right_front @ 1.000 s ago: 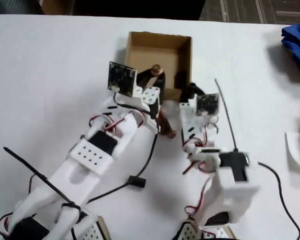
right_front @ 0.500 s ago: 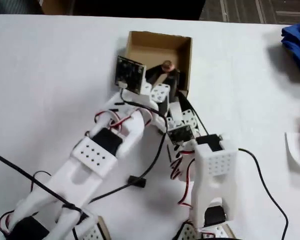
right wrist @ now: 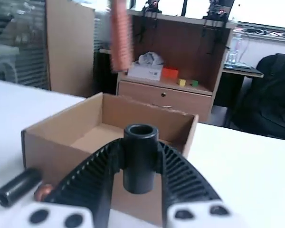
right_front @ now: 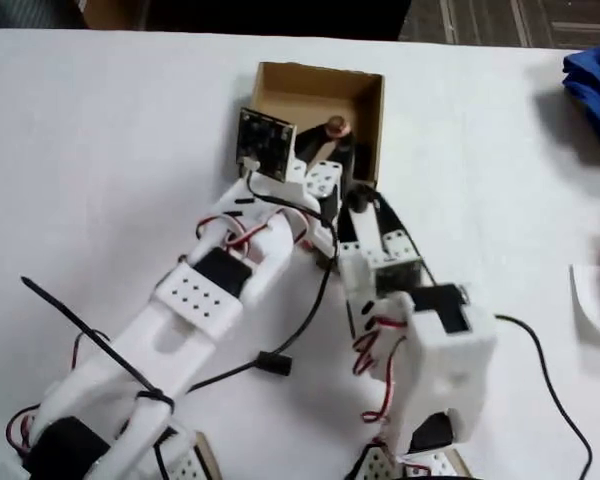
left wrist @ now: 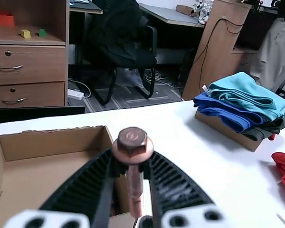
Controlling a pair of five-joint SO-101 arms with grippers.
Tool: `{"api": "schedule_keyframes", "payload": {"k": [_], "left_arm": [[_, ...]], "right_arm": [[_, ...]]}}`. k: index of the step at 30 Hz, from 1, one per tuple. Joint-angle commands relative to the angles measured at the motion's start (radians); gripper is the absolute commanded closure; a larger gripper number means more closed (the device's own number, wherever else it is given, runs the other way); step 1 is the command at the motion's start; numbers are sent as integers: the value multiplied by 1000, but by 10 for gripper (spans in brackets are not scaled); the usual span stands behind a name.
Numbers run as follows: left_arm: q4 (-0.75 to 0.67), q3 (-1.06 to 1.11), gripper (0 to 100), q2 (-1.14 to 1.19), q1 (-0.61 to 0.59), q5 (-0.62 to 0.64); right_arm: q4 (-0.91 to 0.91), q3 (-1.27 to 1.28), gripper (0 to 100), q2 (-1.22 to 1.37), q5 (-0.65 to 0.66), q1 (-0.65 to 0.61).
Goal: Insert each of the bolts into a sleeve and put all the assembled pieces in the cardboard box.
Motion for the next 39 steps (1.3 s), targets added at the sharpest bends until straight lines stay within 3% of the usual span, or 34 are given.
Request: {"api": "schedule_keyframes", "payload": {"k": [1, 10, 16, 23, 39], "left_arm": [[-31, -65, 976, -3, -3, 2], [-31, -61, 976, 5, 83, -2], [-31, -62, 976, 6, 75, -2], [-31, -42, 976, 8, 80, -106], [-31, -143, 976, 193, 80, -106]], "right_arm": [[-27, 66, 978, -134, -44, 21], [-8, 43, 978, -120, -48, -31], [-8, -8, 978, -64, -48, -27], [-8, -21, 978, -45, -48, -28], [-8, -21, 978, -45, -43, -28]]}}
